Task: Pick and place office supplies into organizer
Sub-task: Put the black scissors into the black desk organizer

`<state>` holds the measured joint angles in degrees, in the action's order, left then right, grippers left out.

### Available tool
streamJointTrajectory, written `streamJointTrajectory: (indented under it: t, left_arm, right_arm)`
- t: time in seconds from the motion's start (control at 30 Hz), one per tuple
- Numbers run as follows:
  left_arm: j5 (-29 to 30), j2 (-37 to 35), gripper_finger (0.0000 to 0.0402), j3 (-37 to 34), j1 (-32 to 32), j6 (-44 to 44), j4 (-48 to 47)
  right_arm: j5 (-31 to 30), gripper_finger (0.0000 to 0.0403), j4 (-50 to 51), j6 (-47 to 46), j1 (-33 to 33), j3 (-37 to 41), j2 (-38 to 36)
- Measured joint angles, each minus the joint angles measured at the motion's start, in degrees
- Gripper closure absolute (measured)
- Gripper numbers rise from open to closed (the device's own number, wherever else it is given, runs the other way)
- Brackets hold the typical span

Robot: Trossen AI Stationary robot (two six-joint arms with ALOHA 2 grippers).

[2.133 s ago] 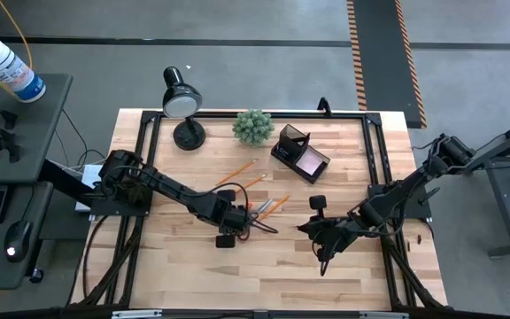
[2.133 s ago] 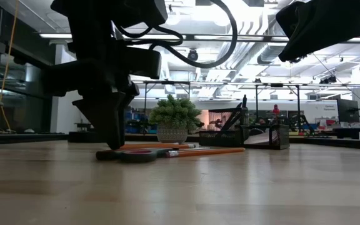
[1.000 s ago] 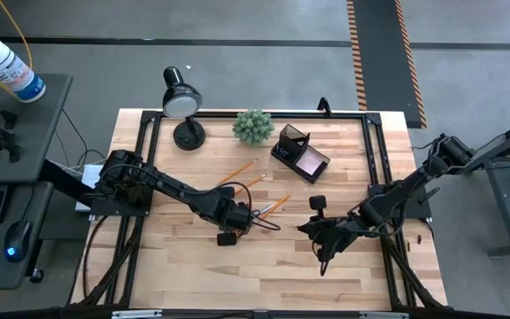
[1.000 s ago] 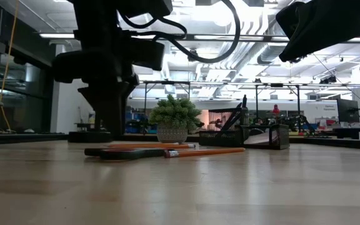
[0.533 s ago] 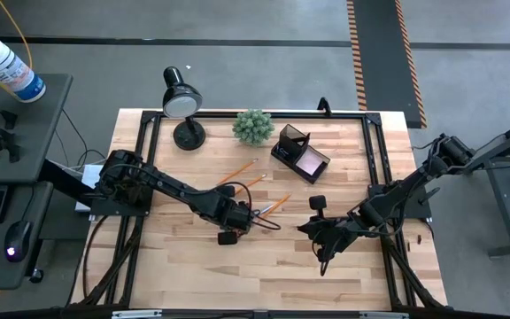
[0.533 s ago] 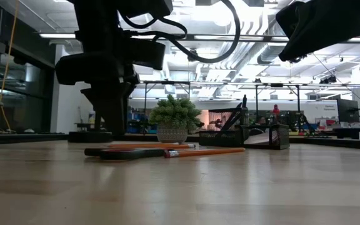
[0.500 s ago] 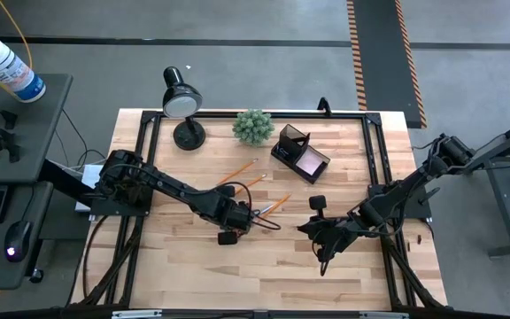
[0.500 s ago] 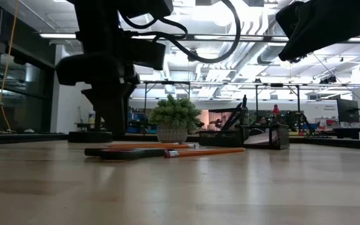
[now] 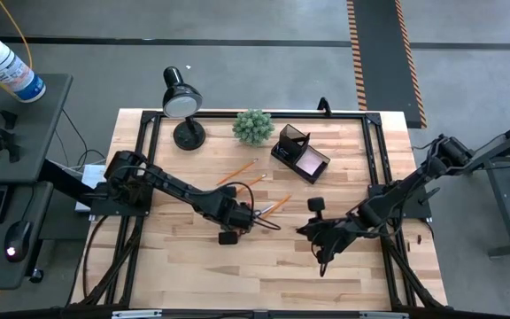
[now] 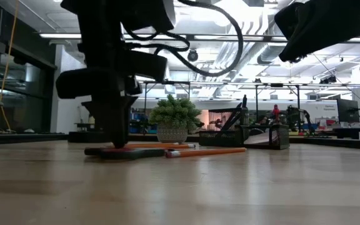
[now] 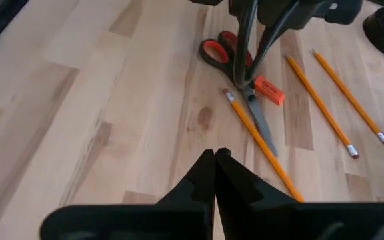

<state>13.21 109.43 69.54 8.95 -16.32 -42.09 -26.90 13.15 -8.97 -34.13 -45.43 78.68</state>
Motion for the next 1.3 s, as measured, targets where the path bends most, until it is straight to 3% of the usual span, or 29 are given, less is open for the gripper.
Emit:
streamJointTrajectory:
  t: [0.33,0.57,0.7,0.9,1.3]
  left_arm:
    - [-0.5,3.0,0.0309,0.2,0.1,1.0,1.1]
    - [1.3,2.3,0.0387,0.1,0.1,3.1,1.2]
    - [2.0,2.3,0.0385,0.1,0.0,4.0,0.7]
    - [6.2,2.0,0.0394,0.8,0.0,4.2,-3.1]
    - [17.5,0.5,0.0400,9.9,0.0,4.6,-16.6]
  right_arm:
    - [0.4,0.0402,-0.1,0.4,0.1,0.0,0.9]
    - [0.5,0.0402,-0.1,0.5,0.1,0.0,0.9]
    - [0.5,0.0402,-0.1,0.5,0.1,0.0,0.9]
    - [0.5,0.0402,-0.1,0.5,0.1,0.0,0.9]
    - [0.4,0.0402,1.5,-2.8,0.1,1.2,0.9]
